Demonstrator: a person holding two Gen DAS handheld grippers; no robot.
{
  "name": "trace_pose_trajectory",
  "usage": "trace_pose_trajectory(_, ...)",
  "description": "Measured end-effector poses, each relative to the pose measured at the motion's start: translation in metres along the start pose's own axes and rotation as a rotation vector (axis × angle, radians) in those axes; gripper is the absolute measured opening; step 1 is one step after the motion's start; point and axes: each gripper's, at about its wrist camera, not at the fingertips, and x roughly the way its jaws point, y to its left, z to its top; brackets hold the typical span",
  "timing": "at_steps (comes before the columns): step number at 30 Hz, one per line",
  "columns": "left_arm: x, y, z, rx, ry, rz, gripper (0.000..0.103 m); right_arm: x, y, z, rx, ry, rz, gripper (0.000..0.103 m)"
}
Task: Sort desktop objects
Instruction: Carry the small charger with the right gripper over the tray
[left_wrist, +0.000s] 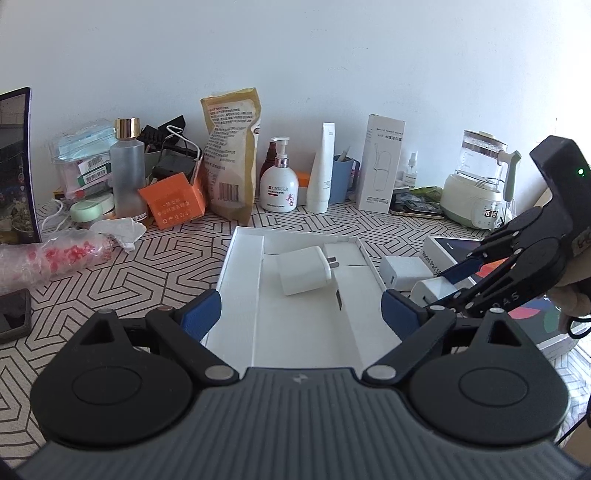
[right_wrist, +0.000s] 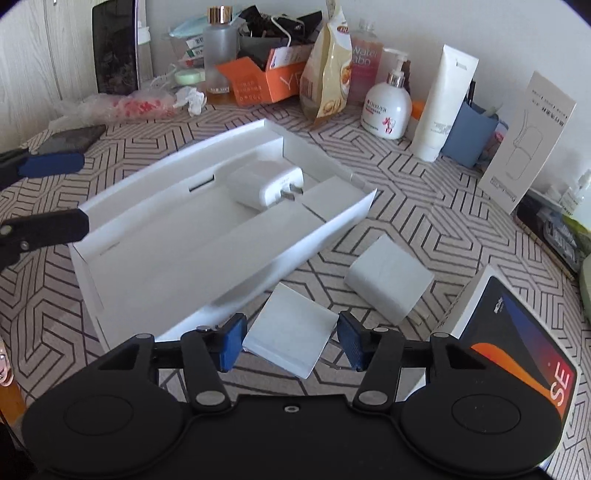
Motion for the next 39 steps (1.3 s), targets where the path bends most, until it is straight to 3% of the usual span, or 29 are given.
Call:
trace_pose_trajectory(7,-0.008,0.023,-0.007,-0.119,0.015,-0.014,0.094,-0.004,0.022,0.029,-0.057,-0.044,0.068,0.059)
trace_pose_trajectory(14,-0.018,0.034,-0.006,-0.087,-0.010,0.018,0.094,0.029,0.054,0.068,-0.132,-0.006,0.154,0.059)
trace_pose_trajectory(20,-0.012,0.048,-0.005,-0.051,0.025,0.033,0.094,0.056,0.063,0.092,-0.168,0.026,0.161,0.059)
trace_pose_trajectory(31,0.017,0.057,0.002,-0.029,0.062,0.050,0.094,0.076,0.062,0.092,-0.230,0.090,0.179,0.059)
trace_pose_trajectory(39,0.018,0.051,0.009,-0.030,0.053,0.047,0.094,0.090,0.049,0.097,-0.191,0.075,0.222,0.060)
